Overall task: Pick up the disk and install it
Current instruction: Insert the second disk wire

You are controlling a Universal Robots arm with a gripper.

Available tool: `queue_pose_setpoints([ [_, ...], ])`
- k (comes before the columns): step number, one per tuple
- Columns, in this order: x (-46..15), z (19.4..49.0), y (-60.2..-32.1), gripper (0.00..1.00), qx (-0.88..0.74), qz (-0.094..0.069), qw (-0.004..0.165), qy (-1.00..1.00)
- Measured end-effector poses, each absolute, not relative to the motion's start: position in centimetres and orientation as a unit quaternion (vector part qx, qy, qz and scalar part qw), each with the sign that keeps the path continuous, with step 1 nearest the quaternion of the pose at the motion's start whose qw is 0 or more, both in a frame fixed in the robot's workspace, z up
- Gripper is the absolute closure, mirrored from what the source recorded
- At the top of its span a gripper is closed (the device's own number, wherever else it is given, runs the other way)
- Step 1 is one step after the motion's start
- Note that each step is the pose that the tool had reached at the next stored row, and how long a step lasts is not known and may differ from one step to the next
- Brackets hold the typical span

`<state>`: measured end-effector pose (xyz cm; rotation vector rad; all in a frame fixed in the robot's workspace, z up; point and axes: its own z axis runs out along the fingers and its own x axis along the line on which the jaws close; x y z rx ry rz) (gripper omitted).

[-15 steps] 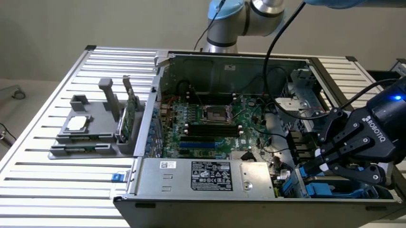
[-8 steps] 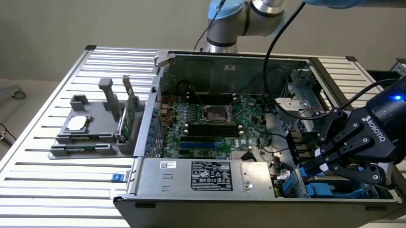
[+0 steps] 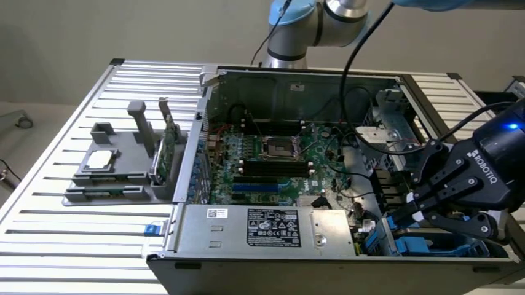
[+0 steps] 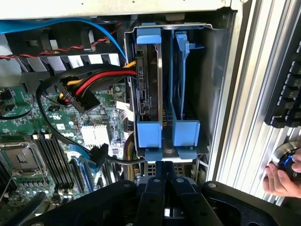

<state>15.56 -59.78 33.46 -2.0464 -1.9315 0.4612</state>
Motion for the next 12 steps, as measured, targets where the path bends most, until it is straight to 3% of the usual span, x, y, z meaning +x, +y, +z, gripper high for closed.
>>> queue_pose_setpoints([
  [12, 14.72, 33.72, -59.56, 0.88, -0.711, 0.155, 0.139, -0.671],
])
